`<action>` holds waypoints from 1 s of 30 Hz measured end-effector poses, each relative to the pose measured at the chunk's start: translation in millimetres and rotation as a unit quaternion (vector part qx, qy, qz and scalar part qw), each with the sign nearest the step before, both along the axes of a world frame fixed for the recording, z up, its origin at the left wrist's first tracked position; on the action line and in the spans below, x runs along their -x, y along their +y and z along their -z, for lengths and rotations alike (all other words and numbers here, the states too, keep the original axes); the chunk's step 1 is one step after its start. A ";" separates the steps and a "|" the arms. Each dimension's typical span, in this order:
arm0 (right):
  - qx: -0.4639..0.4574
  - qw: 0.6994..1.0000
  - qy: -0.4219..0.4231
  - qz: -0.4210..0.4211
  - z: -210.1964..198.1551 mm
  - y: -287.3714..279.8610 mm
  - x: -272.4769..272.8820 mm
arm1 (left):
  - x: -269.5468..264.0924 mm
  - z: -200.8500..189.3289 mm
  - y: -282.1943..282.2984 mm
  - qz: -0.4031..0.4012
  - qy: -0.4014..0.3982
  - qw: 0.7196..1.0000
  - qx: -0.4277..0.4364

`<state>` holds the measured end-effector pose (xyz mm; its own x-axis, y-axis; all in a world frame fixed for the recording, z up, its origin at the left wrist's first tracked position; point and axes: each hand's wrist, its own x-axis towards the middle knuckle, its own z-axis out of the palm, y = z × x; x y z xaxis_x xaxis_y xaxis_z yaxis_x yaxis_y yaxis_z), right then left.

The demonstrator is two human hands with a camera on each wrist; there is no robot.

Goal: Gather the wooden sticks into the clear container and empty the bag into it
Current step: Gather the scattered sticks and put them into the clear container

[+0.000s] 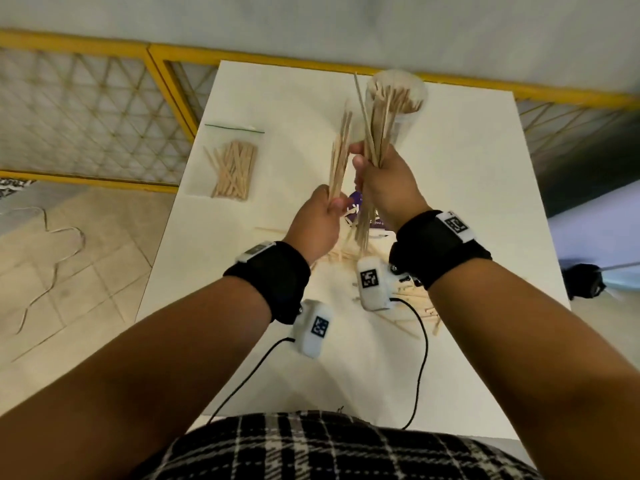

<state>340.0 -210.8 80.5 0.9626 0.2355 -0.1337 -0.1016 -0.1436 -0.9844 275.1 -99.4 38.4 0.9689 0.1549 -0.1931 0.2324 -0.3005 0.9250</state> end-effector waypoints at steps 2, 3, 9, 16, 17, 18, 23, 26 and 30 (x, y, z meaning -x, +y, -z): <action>-0.057 0.998 0.010 0.032 -8.1 3.1 -2.9 | -10.1 -11.0 -15.7 0.002 -0.024 0.999 -0.025; -0.067 0.997 0.006 0.048 -9.3 3.3 -5.5 | -14.0 -15.6 -21.6 -0.001 -0.030 0.999 -0.024; -0.074 0.990 0.026 0.116 -9.3 -6.7 -14.2 | -26.4 -20.5 -37.3 0.025 -0.035 0.998 -0.044; -0.157 0.984 0.039 0.074 -8.2 -12.2 -10.8 | -28.4 -15.7 -40.5 0.075 -0.058 0.995 -0.038; -0.161 0.983 0.042 0.072 -9.1 -12.3 -9.5 | -28.4 -15.4 -40.4 0.077 -0.051 0.995 -0.028; -0.164 0.983 0.047 0.071 -9.5 -12.4 -8.7 | -28.8 -15.4 -40.0 0.080 -0.043 0.996 -0.018; -0.182 0.980 0.072 0.042 -5.2 -15.9 -12.0 | -32.0 -17.3 -31.7 0.132 -0.035 0.991 -0.003; -0.143 0.987 0.066 0.019 -5.5 -17.0 -12.7 | -32.7 -16.6 -28.8 0.176 -0.047 0.983 -0.014; -0.076 0.996 0.035 0.010 0.4 -15.0 -14.0 | -42.9 -24.4 -4.7 0.255 0.027 0.961 -0.102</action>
<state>353.9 -225.9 80.0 0.9568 0.2393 -0.1653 -0.1724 0.0089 -0.9850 318.0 -104.1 62.8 0.9184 -0.2978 -0.2606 0.0522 -0.5614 0.8259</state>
